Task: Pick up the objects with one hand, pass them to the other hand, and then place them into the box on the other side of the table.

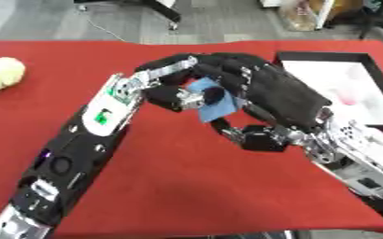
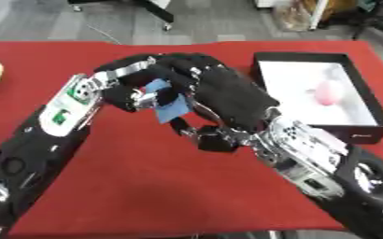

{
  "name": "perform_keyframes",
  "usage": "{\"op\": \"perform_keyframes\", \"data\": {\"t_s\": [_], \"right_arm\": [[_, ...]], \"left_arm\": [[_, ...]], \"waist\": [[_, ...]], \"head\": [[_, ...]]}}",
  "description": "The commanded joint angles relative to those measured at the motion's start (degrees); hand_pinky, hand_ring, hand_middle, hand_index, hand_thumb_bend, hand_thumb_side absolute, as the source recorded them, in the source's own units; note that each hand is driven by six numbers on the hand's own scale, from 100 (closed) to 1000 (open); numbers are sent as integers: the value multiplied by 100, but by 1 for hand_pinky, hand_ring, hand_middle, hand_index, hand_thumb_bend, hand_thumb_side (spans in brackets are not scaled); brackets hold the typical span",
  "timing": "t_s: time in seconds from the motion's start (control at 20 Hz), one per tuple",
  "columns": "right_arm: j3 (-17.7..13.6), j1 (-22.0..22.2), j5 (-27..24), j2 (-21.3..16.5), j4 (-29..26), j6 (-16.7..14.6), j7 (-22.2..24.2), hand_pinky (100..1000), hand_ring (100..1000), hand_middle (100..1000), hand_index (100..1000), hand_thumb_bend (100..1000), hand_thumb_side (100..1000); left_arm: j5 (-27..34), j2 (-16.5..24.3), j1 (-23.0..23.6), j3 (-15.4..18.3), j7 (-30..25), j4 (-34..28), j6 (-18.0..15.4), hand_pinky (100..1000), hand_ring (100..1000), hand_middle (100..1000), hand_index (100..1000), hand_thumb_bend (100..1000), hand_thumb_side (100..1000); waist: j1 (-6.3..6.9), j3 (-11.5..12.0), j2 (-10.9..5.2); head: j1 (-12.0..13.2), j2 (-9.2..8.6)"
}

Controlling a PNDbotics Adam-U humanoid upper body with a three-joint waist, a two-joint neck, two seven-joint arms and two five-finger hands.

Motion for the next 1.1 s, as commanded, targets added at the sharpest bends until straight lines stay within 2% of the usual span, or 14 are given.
{"op": "perform_keyframes", "data": {"t_s": [0.05, 0.25, 0.3, 0.4, 0.45, 0.55, 0.65, 0.8, 0.95, 1.05, 1.1], "right_arm": [[-124, -36, 139, -157, -49, 81, 126, 920, 936, 895, 1000, 231, 100], [-114, 10, 294, -170, -49, 230, 275, 910, 918, 799, 1000, 189, 100], [-112, 19, 332, -171, -49, 278, 298, 904, 908, 742, 1000, 135, 100], [-104, 26, 404, -171, -49, 373, 329, 880, 874, 624, 1000, 100, 100], [-103, 26, 441, -169, -49, 418, 321, 874, 867, 607, 1000, 100, 100], [-124, 16, 523, -167, -49, 510, 253, 819, 802, 473, 970, 100, 100], [-139, 8, 604, -166, -49, 607, 138, 805, 782, 436, 954, 100, 100], [-150, -2, 685, -153, -49, 729, -72, 746, 716, 311, 898, 100, 100], [-152, 0, 664, -139, -49, 848, -326, 709, 680, 251, 865, 100, 100], [-131, 16, 600, -144, -49, 900, -497, 699, 671, 236, 856, 100, 100], [-116, 25, 575, -149, -49, 917, -573, 693, 667, 228, 855, 100, 100]], "left_arm": [[-12, 77, -133, -34, -872, -165, -938, 760, 609, 566, 740, 100, 602], [-28, 111, -119, -22, -872, -191, -1002, 764, 609, 566, 741, 100, 592], [-29, 118, -117, -19, -872, -199, -1015, 765, 609, 567, 741, 100, 589], [-34, 127, -115, -19, -872, -220, -1044, 766, 611, 568, 743, 100, 583], [-35, 130, -114, -19, -872, -232, -1058, 766, 611, 568, 743, 100, 582], [-40, 142, -111, -14, -872, -256, -1086, 766, 611, 569, 743, 100, 575], [-56, 154, -111, -10, -872, -274, -1114, 767, 612, 570, 744, 100, 572], [-101, 168, -108, -10, -872, -293, -1171, 769, 616, 575, 749, 100, 577], [-166, 177, -104, 5, -872, -307, -1243, 773, 625, 588, 761, 100, 636], [-223, 179, -108, 22, -872, -309, -1301, 784, 647, 610, 784, 100, 763], [-272, 181, -114, 19, -872, -309, -1346, 806, 678, 641, 815, 100, 864]], "waist": [[4, 8, -59], [5, 11, -57], [5, 11, -58], [5, 13, -60], [5, 13, -61], [6, 12, -64], [7, 13, -65], [9, 12, -66], [9, 13, -67], [9, 14, -69], [9, 13, -70]], "head": [[-23, -16], [-30, -16], [-32, -16], [-38, -16], [-42, -16], [-51, -16], [-58, -16], [-74, -16], [-87, -16], [-102, -16], [-111, -16]]}}
